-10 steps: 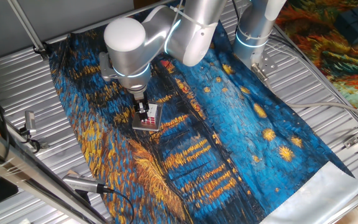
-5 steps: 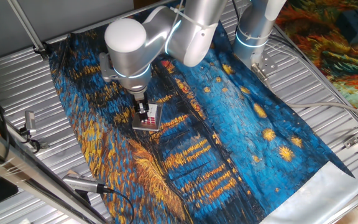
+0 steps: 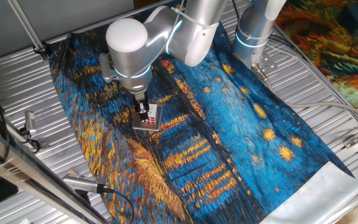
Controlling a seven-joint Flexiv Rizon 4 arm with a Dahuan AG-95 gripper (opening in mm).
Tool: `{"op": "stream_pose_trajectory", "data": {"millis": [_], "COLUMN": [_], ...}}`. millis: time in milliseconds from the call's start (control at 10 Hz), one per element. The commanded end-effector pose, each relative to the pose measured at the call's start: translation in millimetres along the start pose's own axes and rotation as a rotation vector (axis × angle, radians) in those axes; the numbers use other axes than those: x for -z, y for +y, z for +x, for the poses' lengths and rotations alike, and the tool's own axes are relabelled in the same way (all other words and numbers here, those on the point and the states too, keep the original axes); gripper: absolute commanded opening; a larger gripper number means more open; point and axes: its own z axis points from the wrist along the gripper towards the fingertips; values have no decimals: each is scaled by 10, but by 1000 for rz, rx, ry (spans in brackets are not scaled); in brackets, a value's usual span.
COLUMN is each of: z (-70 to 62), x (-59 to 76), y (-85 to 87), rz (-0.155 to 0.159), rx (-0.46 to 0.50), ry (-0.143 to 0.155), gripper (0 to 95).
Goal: Remove the object from the scale
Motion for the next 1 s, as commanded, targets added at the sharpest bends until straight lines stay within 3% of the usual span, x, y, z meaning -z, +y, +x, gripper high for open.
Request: {"op": "stream_pose_trajectory", "data": {"millis": [100,400,700,800,900,1000], "z": [43,124,137,143,165,201], "x": [-14,-51,-71,-91,-135,-171], "y": [11,-2,-12,-16,-28,-47], "rz": [-2,-21,-18,-16,-16,-20], "rx": [-29,-33,-33,-33,-32,-32], "ry": [4,7,15,20,30,53], "gripper": [570,570,570,190,0,0]}}
